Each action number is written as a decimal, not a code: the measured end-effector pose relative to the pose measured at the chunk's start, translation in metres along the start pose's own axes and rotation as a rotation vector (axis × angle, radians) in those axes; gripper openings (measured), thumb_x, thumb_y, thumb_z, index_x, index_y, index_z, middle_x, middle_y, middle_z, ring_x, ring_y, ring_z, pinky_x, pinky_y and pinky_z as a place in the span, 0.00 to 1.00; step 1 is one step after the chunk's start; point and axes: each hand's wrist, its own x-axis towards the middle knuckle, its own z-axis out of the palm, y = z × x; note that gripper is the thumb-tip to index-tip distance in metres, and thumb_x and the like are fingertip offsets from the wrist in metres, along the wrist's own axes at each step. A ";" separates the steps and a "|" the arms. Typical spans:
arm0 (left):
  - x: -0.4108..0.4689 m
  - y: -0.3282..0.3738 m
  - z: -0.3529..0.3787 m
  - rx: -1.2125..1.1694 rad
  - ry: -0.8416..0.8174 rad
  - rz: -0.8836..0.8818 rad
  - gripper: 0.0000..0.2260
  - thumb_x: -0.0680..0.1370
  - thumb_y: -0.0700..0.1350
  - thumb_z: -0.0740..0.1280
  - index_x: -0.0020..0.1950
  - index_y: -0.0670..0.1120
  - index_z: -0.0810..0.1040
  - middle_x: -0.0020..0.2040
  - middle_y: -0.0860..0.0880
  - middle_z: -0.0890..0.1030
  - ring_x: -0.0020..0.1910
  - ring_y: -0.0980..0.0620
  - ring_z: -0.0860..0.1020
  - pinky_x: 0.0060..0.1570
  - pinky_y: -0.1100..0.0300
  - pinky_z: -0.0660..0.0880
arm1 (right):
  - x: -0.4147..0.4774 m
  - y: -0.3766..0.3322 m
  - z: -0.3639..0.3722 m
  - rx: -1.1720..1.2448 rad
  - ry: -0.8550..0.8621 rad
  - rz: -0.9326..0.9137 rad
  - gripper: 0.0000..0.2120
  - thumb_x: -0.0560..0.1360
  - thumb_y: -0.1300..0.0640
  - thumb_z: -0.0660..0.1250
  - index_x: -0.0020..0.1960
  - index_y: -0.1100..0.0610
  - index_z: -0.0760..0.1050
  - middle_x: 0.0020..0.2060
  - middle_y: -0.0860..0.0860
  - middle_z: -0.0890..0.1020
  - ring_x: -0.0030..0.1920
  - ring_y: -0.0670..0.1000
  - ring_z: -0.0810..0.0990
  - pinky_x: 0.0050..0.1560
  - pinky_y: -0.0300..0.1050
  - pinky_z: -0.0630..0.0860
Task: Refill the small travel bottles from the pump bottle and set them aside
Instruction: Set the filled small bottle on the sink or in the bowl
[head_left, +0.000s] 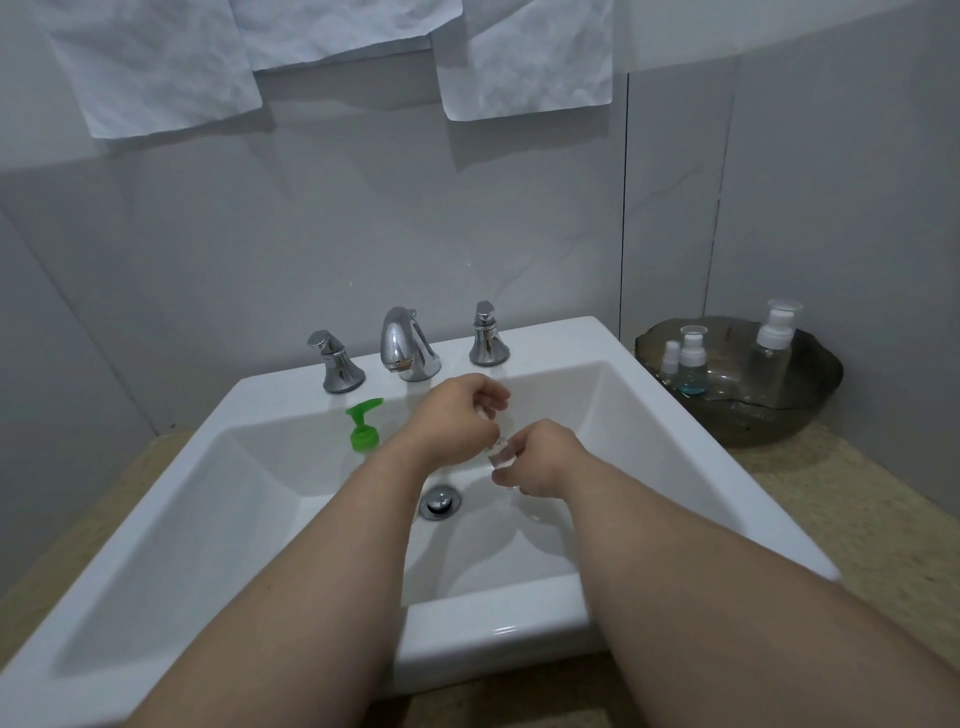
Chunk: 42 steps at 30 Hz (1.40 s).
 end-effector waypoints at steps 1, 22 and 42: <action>0.000 0.000 0.001 -0.001 0.028 -0.010 0.17 0.74 0.36 0.70 0.61 0.49 0.79 0.55 0.54 0.82 0.54 0.53 0.79 0.52 0.63 0.75 | 0.001 0.000 0.000 0.009 0.002 -0.001 0.11 0.72 0.56 0.78 0.52 0.58 0.85 0.49 0.54 0.87 0.51 0.56 0.85 0.59 0.53 0.82; 0.000 -0.006 0.001 0.129 0.016 -0.065 0.07 0.77 0.47 0.74 0.53 0.48 0.83 0.46 0.50 0.82 0.43 0.54 0.78 0.50 0.56 0.78 | 0.001 0.001 -0.003 -0.061 -0.018 -0.021 0.16 0.73 0.54 0.78 0.60 0.55 0.83 0.49 0.51 0.85 0.44 0.51 0.80 0.58 0.44 0.80; 0.002 -0.028 -0.017 -0.015 -0.158 -0.059 0.03 0.78 0.41 0.74 0.48 0.41 0.83 0.38 0.46 0.81 0.34 0.53 0.81 0.33 0.66 0.75 | -0.008 0.000 -0.005 0.068 -0.180 -0.084 0.10 0.78 0.56 0.75 0.56 0.59 0.84 0.42 0.52 0.82 0.36 0.49 0.75 0.42 0.43 0.76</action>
